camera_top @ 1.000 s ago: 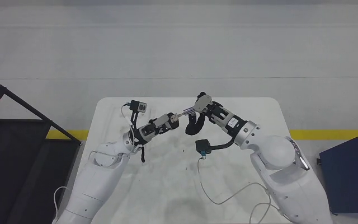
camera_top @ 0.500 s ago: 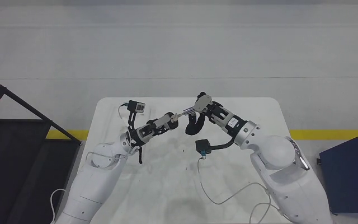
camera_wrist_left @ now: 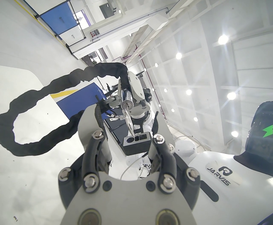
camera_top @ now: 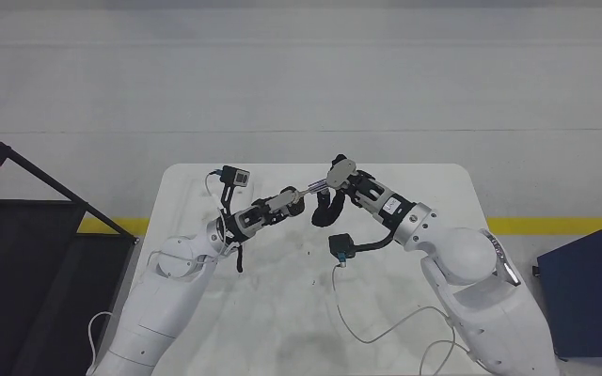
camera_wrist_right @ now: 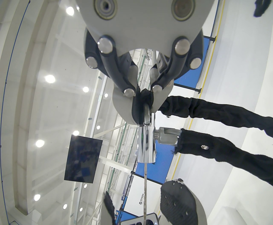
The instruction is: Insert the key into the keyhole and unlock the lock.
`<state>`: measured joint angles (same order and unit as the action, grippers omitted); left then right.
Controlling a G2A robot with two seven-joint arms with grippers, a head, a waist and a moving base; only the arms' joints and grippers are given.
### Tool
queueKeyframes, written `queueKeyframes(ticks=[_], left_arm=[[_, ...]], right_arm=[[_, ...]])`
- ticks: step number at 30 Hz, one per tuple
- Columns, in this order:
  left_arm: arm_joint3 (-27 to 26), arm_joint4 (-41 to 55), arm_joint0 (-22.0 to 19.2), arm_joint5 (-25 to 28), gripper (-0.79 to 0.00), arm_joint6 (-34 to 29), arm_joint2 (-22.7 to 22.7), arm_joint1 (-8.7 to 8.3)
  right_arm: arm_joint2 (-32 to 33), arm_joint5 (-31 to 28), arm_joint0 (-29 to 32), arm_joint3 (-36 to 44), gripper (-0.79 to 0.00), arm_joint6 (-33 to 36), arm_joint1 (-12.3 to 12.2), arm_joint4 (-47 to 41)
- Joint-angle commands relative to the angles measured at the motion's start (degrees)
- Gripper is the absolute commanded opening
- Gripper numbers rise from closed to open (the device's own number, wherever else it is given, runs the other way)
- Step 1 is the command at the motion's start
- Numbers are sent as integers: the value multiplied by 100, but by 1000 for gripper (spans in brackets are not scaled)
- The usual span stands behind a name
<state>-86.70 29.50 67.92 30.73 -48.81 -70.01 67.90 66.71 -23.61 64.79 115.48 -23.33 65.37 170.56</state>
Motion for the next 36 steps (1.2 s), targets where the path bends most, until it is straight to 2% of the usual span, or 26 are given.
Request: queueKeyframes(ticks=[1,5,9,11,12,22,27,30,33,36], left_arm=[[-1,-2,-1,-1,-406,4,1,1],[0,-21,-4,-14,-496,13,-3,1],[3,6,4,-57,-696,22,-7,2],[4,7,7,-49,-736,32,-15,2],[2,7,10,-30,-785,35,-19,2],[-78,48,50,157,-785,-11,-24,7],[-148,-337,72,808,-785,-64,-25,8],[-166,-962,60,1377,-785,-110,-59,-5],[-180,-1433,67,1791,-785,132,-120,-3],[-178,-1738,76,1989,-785,438,-128,11]], right_arm=[[0,0,0,0,-785,0,0,0],[0,0,0,0,-785,0,0,0],[0,0,0,0,-785,0,0,0],[0,0,0,0,-785,0,0,0],[0,0,0,0,-785,0,0,0],[0,0,0,0,-785,0,0,0],[0,0,0,0,-785,0,0,0],[0,0,0,0,-785,0,0,0],[0,0,0,0,-785,0,0,0],[0,0,0,0,-785,0,0,0]])
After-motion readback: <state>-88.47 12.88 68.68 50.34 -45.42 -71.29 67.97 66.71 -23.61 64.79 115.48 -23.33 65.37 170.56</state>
